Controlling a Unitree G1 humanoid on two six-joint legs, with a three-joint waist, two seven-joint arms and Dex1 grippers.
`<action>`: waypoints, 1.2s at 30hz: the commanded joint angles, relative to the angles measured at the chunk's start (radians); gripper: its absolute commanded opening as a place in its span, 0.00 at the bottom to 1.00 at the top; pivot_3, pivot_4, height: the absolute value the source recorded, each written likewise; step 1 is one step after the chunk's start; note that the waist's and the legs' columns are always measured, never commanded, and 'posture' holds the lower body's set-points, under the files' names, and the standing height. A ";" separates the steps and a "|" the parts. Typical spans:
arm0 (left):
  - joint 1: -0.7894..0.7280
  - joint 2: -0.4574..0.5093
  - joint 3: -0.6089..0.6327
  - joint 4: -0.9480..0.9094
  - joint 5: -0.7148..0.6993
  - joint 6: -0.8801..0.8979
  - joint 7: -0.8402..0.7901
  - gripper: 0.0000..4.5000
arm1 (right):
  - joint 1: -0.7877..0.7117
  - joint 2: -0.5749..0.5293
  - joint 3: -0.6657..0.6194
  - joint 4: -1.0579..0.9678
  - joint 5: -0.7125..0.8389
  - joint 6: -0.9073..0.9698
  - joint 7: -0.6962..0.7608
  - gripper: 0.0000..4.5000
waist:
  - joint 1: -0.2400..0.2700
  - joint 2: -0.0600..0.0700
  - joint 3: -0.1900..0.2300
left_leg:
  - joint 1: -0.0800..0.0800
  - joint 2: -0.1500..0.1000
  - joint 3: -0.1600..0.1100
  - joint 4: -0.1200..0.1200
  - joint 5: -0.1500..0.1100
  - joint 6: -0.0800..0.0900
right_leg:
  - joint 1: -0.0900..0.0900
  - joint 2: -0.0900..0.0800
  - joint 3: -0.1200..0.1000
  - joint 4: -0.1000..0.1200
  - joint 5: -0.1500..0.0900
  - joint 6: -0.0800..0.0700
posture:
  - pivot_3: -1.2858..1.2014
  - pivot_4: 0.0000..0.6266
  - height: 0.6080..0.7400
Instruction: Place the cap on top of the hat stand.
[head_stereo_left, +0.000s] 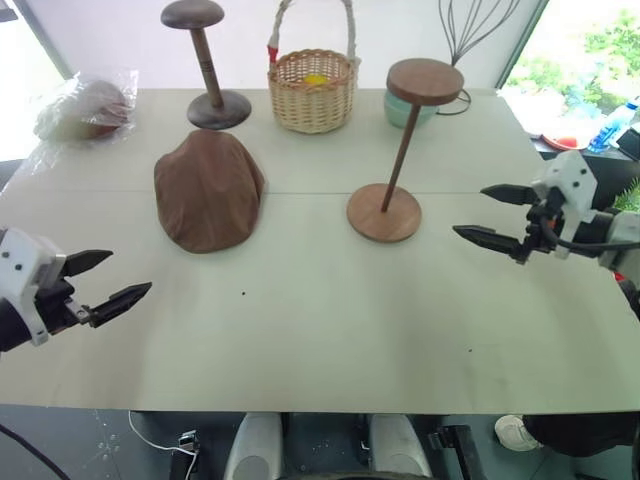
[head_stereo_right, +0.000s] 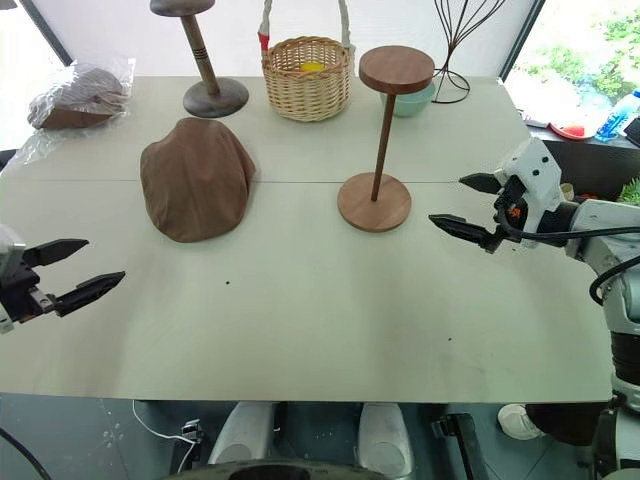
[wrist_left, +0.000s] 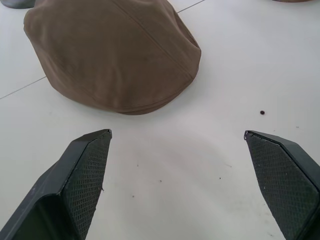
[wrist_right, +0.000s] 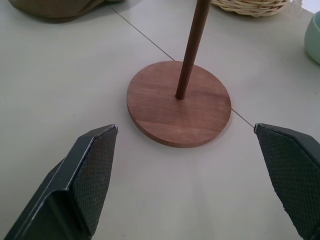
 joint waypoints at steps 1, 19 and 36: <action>0.004 0.018 0.034 -0.031 0.007 -0.026 -0.012 0.99 | -0.018 0.000 -0.013 -0.024 0.007 -0.008 -0.013 1.00 | 0.000 0.000 0.000 | 0.000 0.000 0.000 0.000 0.000 0.000 | 0.000 0.000 0.000 0.000 0.000 0.000 | 0.52 0.24 0.91; -0.136 0.025 -0.268 -0.020 0.328 -0.318 0.107 0.99 | -0.142 -0.082 -0.040 -0.218 0.263 0.288 0.036 1.00 | 0.002 0.001 0.000 | 0.000 0.000 0.000 0.000 0.000 0.000 | 0.001 0.000 0.000 0.000 0.000 0.000 | 0.52 0.24 0.91; -0.327 -0.091 -0.676 0.205 0.867 -0.609 0.441 0.99 | -0.283 -0.070 -0.141 -0.363 0.822 0.614 -0.321 1.00 | 0.017 0.001 0.001 | 0.000 0.000 0.001 0.000 0.000 0.000 | 0.001 0.000 0.000 0.000 0.001 0.000 | 0.52 0.24 0.91</action>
